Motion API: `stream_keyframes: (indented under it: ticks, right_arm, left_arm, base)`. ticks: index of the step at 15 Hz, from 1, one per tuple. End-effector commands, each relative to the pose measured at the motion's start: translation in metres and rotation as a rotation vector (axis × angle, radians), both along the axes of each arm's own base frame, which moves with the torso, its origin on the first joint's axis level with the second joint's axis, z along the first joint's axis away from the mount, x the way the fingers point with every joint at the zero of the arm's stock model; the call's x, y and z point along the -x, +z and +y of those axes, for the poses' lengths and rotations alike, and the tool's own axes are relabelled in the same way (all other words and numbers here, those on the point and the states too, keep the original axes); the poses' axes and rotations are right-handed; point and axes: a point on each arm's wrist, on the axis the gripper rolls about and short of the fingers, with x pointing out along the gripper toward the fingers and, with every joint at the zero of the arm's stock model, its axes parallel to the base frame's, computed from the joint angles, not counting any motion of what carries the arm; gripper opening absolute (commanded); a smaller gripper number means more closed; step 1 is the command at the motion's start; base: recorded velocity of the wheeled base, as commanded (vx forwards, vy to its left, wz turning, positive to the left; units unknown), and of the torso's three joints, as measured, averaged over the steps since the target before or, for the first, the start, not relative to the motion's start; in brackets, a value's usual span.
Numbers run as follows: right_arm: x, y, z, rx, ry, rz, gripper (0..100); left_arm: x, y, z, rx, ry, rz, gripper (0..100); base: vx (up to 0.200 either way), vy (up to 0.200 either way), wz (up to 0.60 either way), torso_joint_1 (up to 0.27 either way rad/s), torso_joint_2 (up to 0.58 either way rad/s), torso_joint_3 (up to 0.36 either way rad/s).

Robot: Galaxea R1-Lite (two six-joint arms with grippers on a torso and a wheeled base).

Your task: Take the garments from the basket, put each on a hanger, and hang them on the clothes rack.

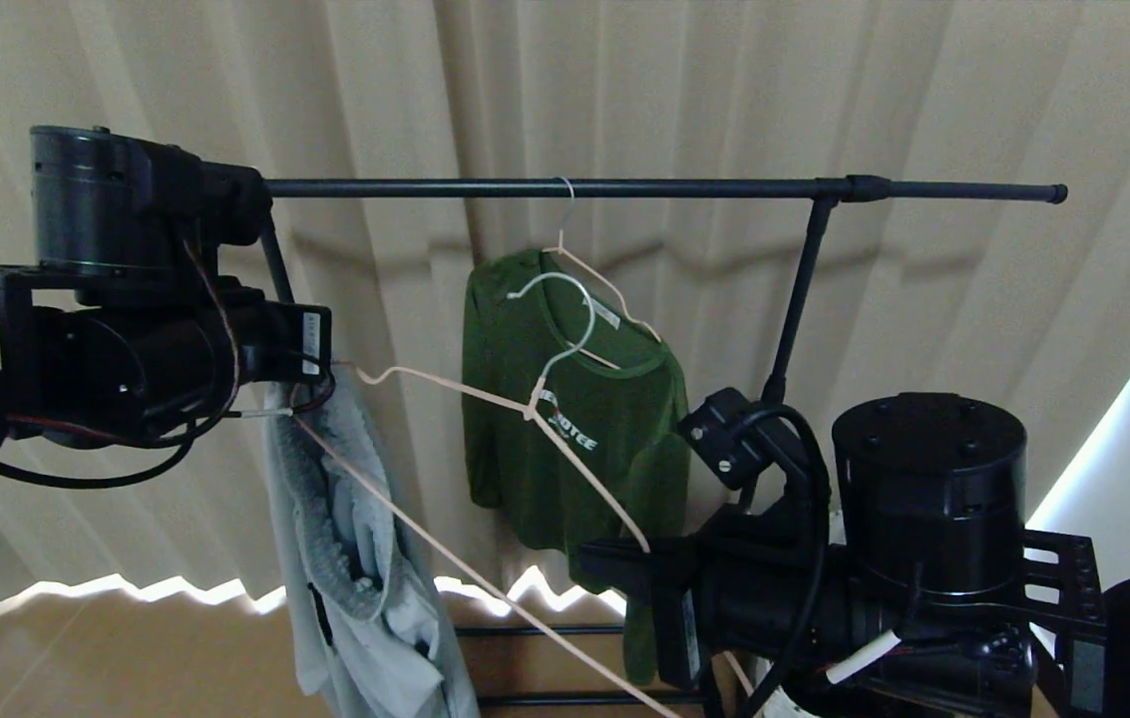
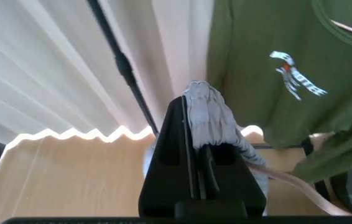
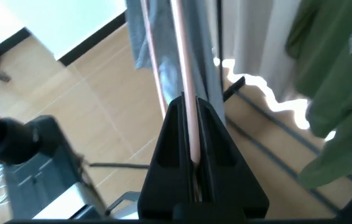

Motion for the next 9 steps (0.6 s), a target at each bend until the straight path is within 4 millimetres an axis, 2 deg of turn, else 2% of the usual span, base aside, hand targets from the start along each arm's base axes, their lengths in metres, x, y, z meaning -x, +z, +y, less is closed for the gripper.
stream_keyframes:
  ticks: [1, 6, 9]
  right_arm:
    - [0.002, 0.002, 0.001, -0.004, -0.012, -0.004, 0]
    - [-0.007, -0.004, 0.009, 0.031, -0.092, -0.008, 0]
    - [-0.013, -0.003, 0.015, 0.021, -0.110, -0.016, 0]
  left_arm:
    - [-0.001, -0.001, 0.005, -0.014, 0.034, 0.002, 0]
    - [0.004, -0.006, 0.007, -0.110, 0.053, 0.082, 0]
    - [0.013, -0.007, -0.007, -0.084, 0.008, 0.098, 0]
  base:
    - [0.000, 0.000, 0.00, 0.000, 0.00, 0.000]
    - [0.000, 0.000, 0.00, 0.000, 0.00, 0.000]
    - [0.000, 0.000, 0.00, 0.000, 0.00, 0.000]
